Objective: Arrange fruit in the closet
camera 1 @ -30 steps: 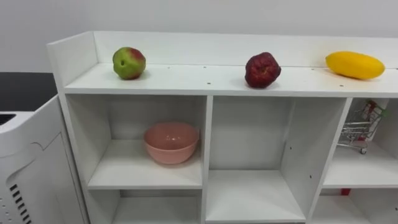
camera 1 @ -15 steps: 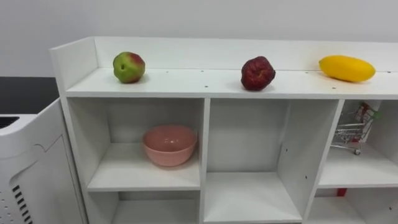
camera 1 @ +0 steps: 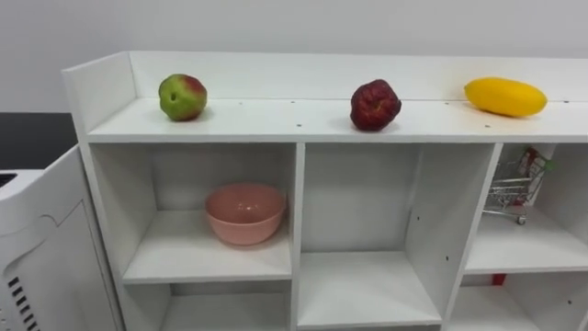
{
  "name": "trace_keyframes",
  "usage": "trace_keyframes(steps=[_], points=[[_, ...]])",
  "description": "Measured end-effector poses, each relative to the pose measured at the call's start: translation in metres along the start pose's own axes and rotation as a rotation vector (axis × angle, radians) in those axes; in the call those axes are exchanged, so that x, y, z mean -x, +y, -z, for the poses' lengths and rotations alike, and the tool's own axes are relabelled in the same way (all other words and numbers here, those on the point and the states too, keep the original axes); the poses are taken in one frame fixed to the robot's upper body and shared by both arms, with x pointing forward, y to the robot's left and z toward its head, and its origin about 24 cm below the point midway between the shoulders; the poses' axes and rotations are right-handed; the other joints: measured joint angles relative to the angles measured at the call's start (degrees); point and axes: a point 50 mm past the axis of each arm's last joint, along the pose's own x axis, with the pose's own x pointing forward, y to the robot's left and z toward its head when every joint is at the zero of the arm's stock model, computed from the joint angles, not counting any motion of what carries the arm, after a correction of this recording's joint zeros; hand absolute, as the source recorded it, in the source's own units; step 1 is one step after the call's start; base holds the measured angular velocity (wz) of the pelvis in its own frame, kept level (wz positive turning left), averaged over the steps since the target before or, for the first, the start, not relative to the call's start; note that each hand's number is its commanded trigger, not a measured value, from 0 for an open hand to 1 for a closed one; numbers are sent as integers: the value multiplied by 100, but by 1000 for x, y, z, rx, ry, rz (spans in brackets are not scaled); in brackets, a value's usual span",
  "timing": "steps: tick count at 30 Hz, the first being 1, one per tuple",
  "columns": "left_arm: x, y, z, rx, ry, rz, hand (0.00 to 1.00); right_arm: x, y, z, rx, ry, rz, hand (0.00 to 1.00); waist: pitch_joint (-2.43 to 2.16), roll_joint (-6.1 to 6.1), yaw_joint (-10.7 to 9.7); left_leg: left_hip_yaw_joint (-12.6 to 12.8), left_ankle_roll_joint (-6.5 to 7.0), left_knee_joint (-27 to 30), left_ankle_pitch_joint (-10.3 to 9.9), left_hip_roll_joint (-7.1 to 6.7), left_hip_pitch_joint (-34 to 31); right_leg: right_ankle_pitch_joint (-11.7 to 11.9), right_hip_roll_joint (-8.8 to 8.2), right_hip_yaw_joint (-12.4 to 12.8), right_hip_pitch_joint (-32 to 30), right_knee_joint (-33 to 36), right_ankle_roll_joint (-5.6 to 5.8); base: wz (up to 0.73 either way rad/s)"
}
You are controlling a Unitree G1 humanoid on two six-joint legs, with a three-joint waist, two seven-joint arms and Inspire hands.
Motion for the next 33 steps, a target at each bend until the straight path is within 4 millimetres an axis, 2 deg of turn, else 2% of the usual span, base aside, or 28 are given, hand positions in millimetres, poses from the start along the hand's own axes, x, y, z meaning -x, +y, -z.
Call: trace_keyframes(steps=[2,5,7,13,17,20,24,33], points=[[0,0,0,-1,-5,-7,0,1,2,-28,14,-140,17,0,4,-4,-5,-1,0,-5,0,0,-8,0,1,6,-9,10,0,0],[0,1,-3,-2,-25,-21,0,4,4,-51,-1,-241,39,0,2,-4,-19,-4,0,-4,0,1,-72,1,2,13,-88,29,1,-4],[0,0,-5,-35,-47,-13,0,10,5,-74,-30,-348,46,0,33,37,-9,-14,0,-10,0,0,-56,1,-1,21,-102,67,2,-5],[1,-2,-1,-52,-47,-4,0,27,3,-111,-92,-543,66,0,14,86,0,-6,1,-22,0,1,-75,0,6,46,-142,71,2,-1],[2,-4,0,-56,-48,0,0,34,2,-124,-117,-611,69,0,5,76,17,-27,1,-1,0,1,-135,1,6,51,-199,83,2,0],[2,-4,1,-59,-51,1,0,40,0,-135,-123,-668,72,0,-12,57,103,-29,1,1,1,2,-173,1,8,45,-238,96,2,0],[2,-4,0,-57,-64,1,0,47,-2,-156,-140,-775,68,0,-27,28,144,-61,1,0,1,5,-187,3,10,3,-240,103,0,4],[2,-2,-1,-91,-76,4,0,56,0,-177,-168,-881,52,0,-4,-32,151,-57,7,5,6,4,-166,4,4,-18,-149,103,0,1]])
